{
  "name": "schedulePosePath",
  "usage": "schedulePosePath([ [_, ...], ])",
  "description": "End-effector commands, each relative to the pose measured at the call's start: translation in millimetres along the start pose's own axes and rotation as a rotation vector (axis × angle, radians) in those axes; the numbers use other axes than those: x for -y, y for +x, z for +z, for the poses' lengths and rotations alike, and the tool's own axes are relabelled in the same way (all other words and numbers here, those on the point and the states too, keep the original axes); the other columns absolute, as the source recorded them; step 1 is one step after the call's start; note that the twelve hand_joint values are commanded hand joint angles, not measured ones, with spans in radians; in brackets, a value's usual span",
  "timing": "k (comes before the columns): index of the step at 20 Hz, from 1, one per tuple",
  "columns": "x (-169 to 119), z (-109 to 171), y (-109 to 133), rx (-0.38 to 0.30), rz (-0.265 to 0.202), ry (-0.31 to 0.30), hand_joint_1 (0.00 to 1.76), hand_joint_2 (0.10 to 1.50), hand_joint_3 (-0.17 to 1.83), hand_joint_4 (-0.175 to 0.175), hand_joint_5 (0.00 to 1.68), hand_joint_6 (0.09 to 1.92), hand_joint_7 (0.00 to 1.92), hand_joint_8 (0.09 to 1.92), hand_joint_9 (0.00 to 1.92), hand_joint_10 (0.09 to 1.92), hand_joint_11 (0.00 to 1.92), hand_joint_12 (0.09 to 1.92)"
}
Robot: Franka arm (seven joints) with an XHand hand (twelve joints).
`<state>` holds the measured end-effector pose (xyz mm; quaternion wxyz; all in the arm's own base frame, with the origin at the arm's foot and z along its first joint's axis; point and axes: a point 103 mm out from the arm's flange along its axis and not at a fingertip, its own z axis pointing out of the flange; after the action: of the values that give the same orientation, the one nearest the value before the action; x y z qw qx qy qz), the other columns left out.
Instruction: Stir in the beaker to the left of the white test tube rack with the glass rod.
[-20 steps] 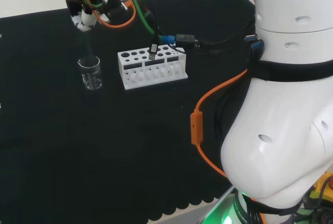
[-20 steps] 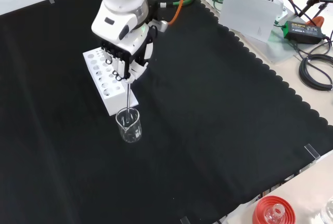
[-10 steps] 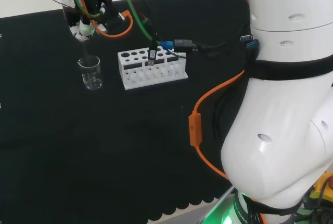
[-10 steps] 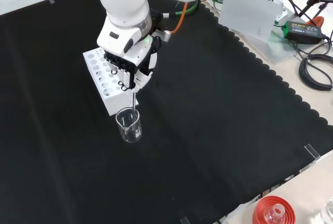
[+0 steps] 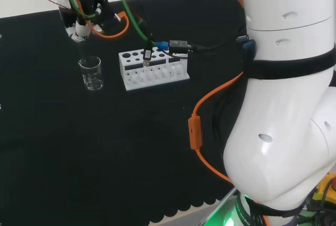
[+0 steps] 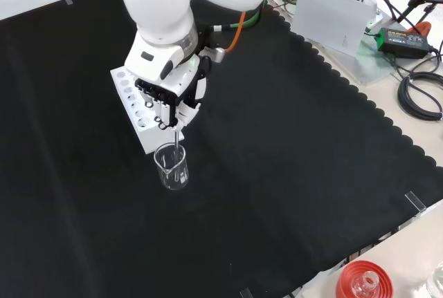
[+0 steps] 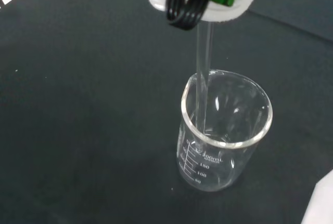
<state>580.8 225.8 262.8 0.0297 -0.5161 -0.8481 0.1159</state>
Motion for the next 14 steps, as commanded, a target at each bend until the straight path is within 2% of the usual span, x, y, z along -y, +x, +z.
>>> schedulePosePath([
  [1,-13,1,-7,0.009,0.0,0.005,1.32,0.74,0.52,-0.175,1.17,0.55,1.34,0.75,1.86,0.21,1.58,0.69],
  [8,-13,2,-54,-0.041,0.016,0.011,1.32,0.74,0.52,-0.175,1.16,0.56,1.34,0.75,1.86,0.21,1.58,0.69],
  [14,2,-2,-73,-0.045,0.041,-0.008,1.32,0.75,0.52,-0.175,1.16,0.56,1.34,0.75,1.86,0.21,1.59,0.69],
])
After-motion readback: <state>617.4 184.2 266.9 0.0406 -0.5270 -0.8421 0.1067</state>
